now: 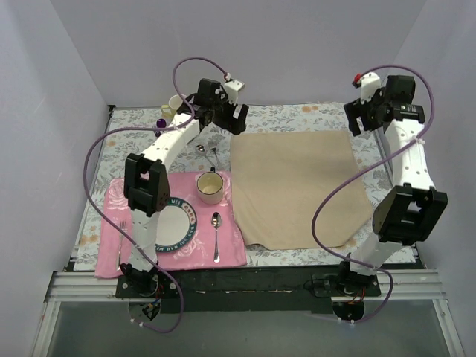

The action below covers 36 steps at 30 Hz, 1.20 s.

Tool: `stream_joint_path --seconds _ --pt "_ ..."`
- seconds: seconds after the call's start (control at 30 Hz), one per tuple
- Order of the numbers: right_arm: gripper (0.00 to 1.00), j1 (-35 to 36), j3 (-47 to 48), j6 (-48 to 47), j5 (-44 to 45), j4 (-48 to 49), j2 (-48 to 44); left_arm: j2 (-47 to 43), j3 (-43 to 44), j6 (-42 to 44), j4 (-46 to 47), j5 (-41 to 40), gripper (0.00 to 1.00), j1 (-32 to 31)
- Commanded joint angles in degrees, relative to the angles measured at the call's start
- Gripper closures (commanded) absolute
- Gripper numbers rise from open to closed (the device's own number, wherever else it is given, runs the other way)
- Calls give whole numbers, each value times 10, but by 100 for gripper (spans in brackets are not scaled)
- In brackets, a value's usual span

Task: Fold the napkin into a case and place the utensils inside
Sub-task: Flatten out the crumpled napkin at the center of the board, then flatten the napkin at the center of the board, then smooth out the napkin at the center of the board.

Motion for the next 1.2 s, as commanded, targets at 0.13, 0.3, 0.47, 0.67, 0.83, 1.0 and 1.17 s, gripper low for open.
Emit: stream_joint_path --seconds 0.13,0.3,0.47,0.67,0.83,1.0,1.17 --pt "29 -2 -239 -78 -70 -140 -67 -135 -134 30 -129 150 25 -54" --pt "37 -2 -292 -80 -31 -84 -18 -122 -191 10 -134 119 29 -108" --pt "40 -3 -273 -83 -6 -48 49 -83 -198 5 -147 101 32 -125" --pt "43 -13 -231 -99 51 -12 129 -29 -181 -6 -139 76 37 -125" --pt "43 -22 -88 -76 24 -54 196 67 -94 -21 -137 45 42 -123" --pt "34 -35 -28 -43 -54 -151 144 89 -43 -15 -137 58 39 -104" --pt "27 -91 -146 19 -37 -183 29 0 -87 18 -119 120 24 -99"
